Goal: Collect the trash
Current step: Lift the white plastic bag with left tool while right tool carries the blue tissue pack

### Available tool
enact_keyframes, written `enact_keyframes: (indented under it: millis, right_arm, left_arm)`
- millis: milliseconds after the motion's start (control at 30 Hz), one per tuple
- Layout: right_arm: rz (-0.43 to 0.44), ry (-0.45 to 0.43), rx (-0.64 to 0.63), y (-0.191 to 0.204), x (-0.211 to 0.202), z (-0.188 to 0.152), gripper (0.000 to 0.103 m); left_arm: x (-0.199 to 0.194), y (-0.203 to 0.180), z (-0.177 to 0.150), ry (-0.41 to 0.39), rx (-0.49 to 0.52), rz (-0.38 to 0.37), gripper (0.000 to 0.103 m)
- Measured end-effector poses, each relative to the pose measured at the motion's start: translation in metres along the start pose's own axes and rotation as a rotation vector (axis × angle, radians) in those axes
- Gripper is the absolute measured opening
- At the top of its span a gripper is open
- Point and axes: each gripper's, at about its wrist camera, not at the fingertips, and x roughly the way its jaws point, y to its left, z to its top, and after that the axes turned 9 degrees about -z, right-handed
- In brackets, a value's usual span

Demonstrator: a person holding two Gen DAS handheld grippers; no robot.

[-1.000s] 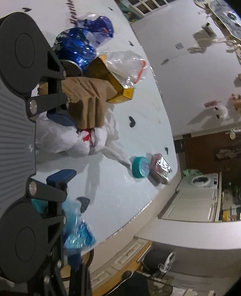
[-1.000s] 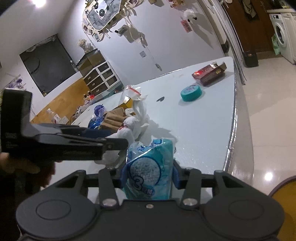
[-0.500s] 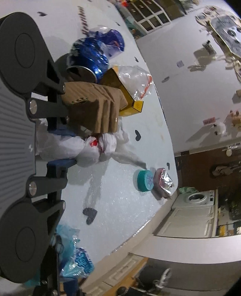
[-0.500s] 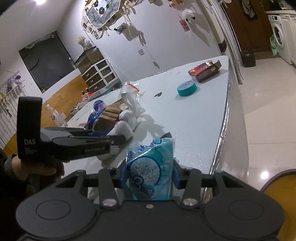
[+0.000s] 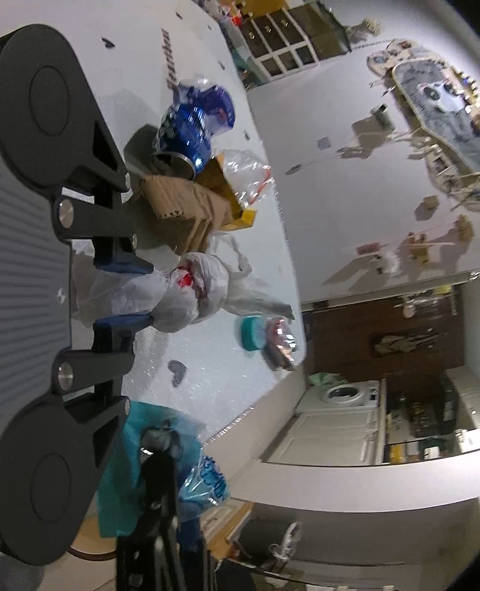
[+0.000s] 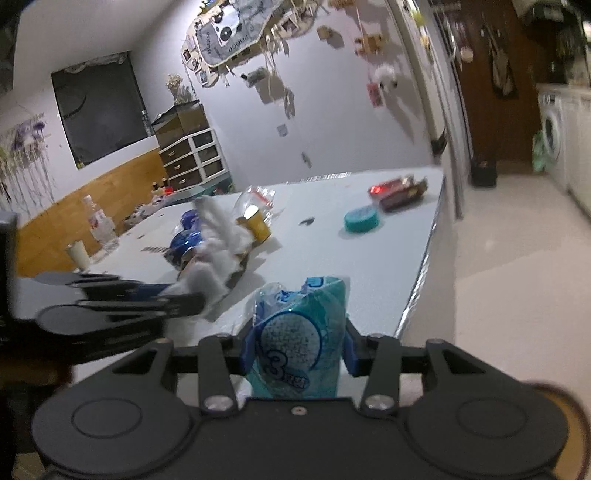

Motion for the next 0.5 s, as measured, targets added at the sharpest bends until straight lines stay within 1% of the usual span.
enact_keyframes:
  millis: [167, 233, 367, 500]
  right_arm:
    - [-0.029, -0.058, -0.043, 0.003, -0.020, 0.005, 0.046]
    - [-0.040, -0.081, -0.049, 0.002, -0.029, 0.006, 0.046]
    - [-0.089, -0.132, -0.082, 0.001, -0.048, 0.007, 0.046]
    - [-0.127, -0.171, -0.096, -0.005, -0.068, 0.007, 0.046]
  left_arm:
    - [-0.029, -0.009, 0.001, -0.052, -0.032, 0.024, 0.024]
    - [-0.040, -0.012, 0.001, -0.078, -0.050, 0.026, 0.024]
    - [-0.058, -0.020, 0.002, -0.129, -0.078, 0.023, 0.024]
    - [-0.071, -0.033, 0.002, -0.183, -0.080, 0.017, 0.024]
